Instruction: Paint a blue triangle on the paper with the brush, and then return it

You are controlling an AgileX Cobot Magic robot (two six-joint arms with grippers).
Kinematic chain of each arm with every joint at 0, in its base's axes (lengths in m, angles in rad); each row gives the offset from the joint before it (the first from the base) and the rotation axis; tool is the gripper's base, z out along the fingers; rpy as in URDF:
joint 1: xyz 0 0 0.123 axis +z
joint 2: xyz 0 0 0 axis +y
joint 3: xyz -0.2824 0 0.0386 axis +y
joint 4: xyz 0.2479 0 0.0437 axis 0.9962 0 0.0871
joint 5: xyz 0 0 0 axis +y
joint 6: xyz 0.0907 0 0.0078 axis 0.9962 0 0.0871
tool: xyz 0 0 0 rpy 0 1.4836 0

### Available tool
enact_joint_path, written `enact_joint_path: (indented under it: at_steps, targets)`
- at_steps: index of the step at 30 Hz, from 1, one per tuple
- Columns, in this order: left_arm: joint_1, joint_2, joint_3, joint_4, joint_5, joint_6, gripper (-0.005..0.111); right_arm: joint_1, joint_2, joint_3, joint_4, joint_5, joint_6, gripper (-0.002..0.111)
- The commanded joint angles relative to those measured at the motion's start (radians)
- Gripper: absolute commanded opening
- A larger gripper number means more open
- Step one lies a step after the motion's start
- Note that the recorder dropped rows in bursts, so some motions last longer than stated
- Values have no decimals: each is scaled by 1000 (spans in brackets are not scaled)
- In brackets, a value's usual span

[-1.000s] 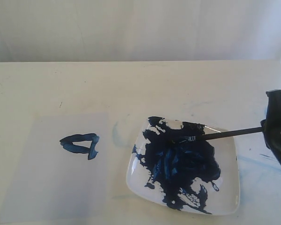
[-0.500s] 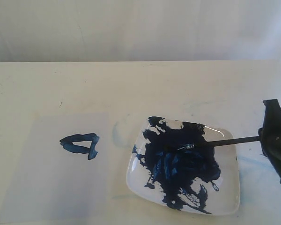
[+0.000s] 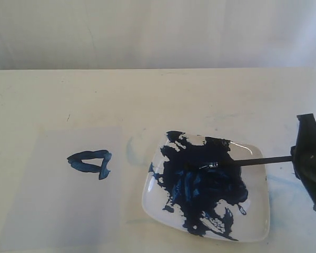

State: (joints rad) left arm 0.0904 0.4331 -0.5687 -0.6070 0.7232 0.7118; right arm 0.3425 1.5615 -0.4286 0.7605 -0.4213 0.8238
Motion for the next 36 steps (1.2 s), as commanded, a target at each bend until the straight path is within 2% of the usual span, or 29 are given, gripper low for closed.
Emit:
enact_joint_path:
  at_steps: [1, 10, 18, 36]
  targets:
    - [1, -7, 3, -20, 3, 2, 0, -5, 5, 0, 12, 8, -8, 0]
    - [1, -7, 3, -20, 3, 2, 0, -5, 5, 0, 53, 10, -21, 0]
    - [1, -7, 3, -20, 3, 2, 0, -5, 5, 0, 150, 20, -145, 0]
    - [1, -7, 3, -25, 3, 2, 0, -5, 73, 0, 164, 57, -143, 0]
